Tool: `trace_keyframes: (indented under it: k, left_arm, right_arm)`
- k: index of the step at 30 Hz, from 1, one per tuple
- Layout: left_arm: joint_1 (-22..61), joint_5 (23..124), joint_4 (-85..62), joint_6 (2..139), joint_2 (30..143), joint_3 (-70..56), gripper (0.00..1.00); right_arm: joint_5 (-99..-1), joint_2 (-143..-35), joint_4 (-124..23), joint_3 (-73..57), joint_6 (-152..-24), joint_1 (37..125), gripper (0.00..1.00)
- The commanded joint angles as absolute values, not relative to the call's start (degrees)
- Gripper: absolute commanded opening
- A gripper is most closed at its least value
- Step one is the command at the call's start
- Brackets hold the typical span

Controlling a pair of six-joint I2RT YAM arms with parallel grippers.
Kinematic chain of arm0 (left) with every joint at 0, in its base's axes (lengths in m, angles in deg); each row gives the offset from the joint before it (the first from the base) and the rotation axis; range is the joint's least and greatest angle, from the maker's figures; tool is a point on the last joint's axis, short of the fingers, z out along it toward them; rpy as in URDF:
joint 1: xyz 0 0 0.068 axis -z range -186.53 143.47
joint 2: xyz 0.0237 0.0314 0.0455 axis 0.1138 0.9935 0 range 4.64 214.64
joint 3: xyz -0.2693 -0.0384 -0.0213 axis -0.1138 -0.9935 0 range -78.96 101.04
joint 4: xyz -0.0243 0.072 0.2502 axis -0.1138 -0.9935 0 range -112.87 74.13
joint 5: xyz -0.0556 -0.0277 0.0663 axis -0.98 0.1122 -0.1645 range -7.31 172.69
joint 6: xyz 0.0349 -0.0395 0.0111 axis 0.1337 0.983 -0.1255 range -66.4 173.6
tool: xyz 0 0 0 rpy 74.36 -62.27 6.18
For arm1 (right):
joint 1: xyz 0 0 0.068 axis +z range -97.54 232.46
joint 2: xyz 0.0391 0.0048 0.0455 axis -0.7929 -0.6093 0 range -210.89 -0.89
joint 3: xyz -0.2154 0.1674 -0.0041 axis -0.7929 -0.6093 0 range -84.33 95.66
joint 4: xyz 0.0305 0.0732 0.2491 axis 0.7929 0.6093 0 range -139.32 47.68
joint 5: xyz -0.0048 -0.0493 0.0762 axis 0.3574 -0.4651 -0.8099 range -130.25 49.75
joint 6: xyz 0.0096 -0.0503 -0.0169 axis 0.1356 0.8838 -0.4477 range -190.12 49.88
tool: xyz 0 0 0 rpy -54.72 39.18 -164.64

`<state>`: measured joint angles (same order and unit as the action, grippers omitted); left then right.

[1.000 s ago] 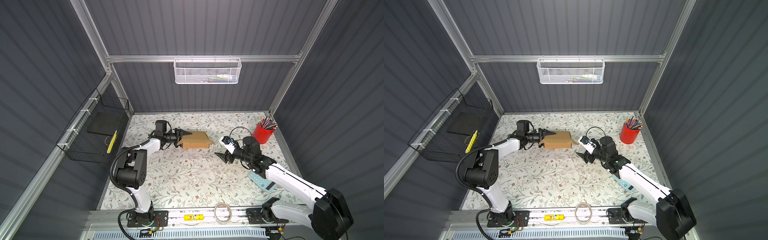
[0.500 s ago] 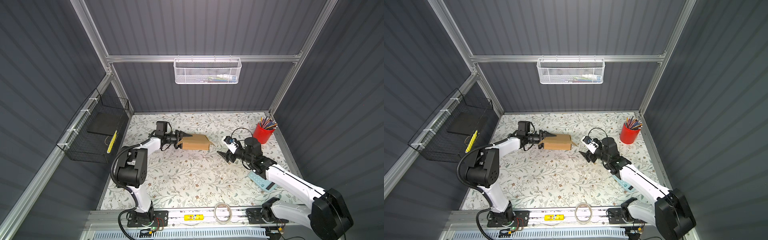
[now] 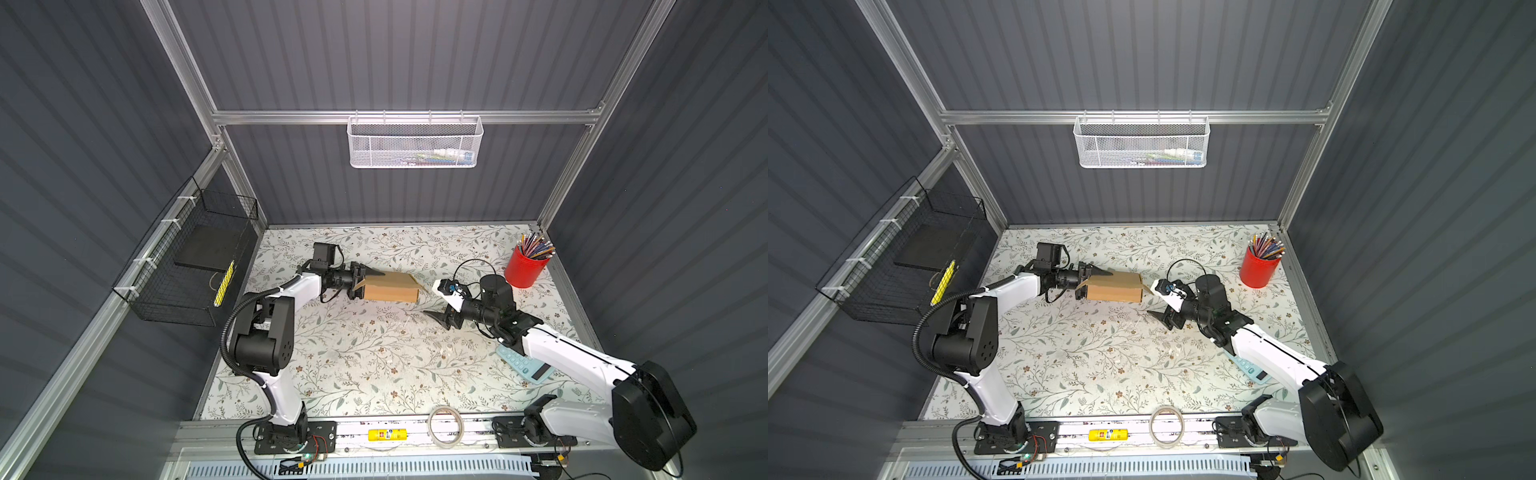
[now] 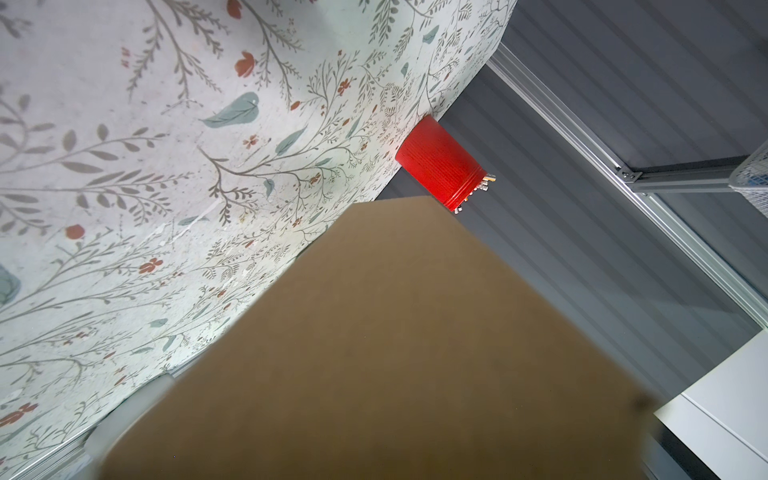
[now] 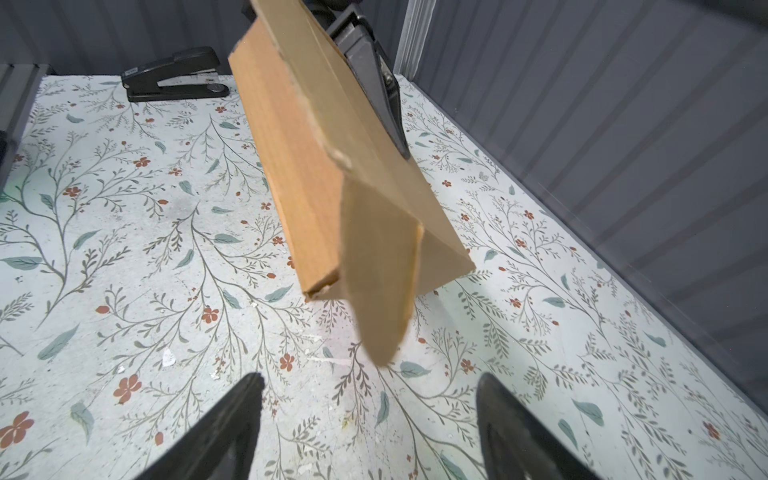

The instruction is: Fold the paper box

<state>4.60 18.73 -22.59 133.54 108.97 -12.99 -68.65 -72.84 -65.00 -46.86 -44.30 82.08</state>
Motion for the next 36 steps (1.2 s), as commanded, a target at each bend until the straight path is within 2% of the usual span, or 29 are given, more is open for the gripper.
trace_keyframes:
  k: [1, 11, 30, 36]
  left_arm:
    - [4.28, 17.50, -26.48, 130.99, 108.15, -11.48, 0.31]
    - [4.28, 17.98, -28.78, 130.03, 107.95, -10.83, 0.29]
    - [4.52, 18.56, -29.31, 130.56, 108.06, -10.37, 0.25]
    - [5.07, 18.89, -29.58, 130.55, 109.42, -8.93, 0.25]
  right_arm:
    - [-72.41, -74.11, -70.07, -45.02, -43.42, 82.60, 0.81]
    - [-81.25, -80.19, -81.40, -44.92, -45.72, 82.59, 0.83]
    - [-85.90, -90.04, -93.47, -43.55, -50.23, 82.80, 0.84]
    - [-85.42, -90.72, -92.63, -42.83, -49.92, 83.70, 0.83]
